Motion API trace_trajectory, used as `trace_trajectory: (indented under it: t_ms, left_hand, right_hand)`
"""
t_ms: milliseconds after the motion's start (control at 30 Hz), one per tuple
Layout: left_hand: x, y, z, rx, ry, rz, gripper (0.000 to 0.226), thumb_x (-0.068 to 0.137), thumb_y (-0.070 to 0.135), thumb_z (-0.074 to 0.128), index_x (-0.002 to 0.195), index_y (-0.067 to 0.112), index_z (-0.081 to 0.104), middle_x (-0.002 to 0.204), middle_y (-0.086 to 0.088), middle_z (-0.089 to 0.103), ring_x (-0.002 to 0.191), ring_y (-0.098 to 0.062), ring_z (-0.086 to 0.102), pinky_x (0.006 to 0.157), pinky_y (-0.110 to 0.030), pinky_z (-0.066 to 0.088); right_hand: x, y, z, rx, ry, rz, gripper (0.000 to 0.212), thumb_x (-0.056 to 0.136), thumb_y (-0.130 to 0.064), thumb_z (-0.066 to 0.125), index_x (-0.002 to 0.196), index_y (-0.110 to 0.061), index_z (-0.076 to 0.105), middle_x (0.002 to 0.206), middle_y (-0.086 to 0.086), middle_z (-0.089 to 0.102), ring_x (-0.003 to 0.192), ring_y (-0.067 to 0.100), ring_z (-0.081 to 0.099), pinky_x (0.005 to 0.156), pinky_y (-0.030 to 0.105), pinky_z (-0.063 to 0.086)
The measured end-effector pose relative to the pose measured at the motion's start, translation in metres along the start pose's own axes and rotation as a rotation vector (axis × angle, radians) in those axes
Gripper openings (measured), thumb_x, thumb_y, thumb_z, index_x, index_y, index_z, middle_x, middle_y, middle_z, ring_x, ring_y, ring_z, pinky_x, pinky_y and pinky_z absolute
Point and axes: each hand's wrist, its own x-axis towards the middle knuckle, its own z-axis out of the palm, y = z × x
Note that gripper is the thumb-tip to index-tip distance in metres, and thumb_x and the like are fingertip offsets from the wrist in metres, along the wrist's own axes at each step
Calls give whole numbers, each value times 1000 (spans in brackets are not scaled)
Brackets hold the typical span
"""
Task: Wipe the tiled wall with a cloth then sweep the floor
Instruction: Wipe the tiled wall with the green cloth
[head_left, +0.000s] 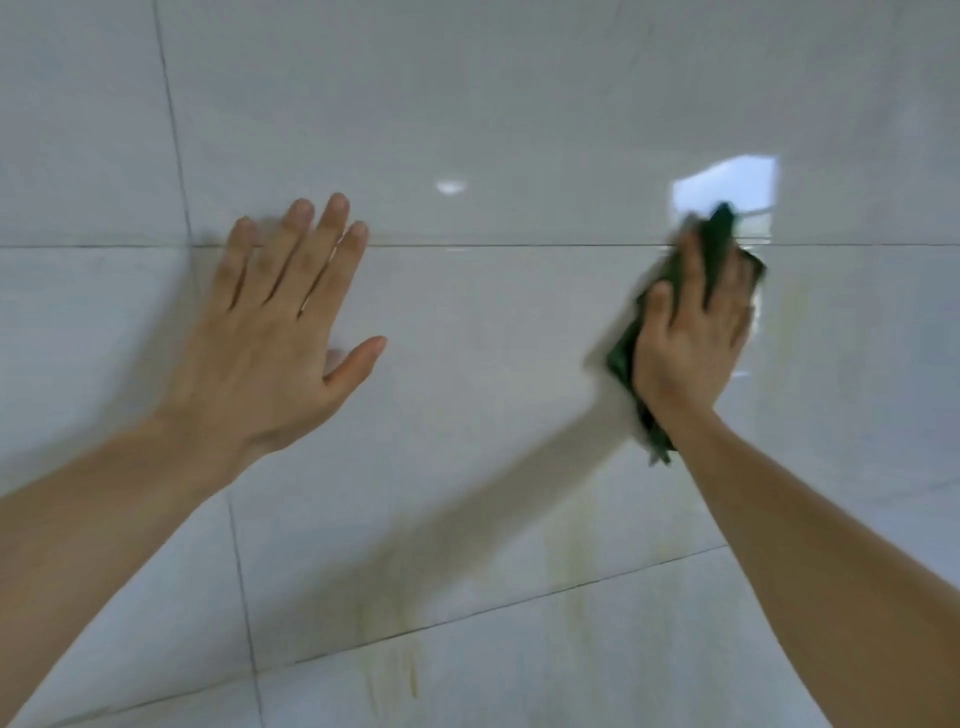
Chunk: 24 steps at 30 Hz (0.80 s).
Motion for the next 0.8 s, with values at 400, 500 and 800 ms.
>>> trace_trajectory:
  t_ms: [400,500,800]
  left_hand:
    - [93,156,51,45,-6,269,75,86,58,22,147,13,20,154,-12,23,141,-29,22,114,-49,11]
    - [111,170,57,138,-10,245,77,87,61,11,149,15,9,157,-10,12,143,-28,13,115,-49,6]
    - [115,173,58,97,0,263,77,87,59,20,149,12,15,156,-12,12,143,-32,13,115,-52,7]
  right_hand:
    - [64,107,-11,66,22,339,55,97,-40,23,151,-32,18,159,4,13,147,21,7,118,48,8]
    - [42,95,-8,20,33,49,57,95,-42,24,150,-30,21,159,4,15,147,22,9,120,43,4]
    - [88,168,-16,89,67,457,53,99,-41,23,151,-31,16,160,0,11,147,18,6,118,46,9]
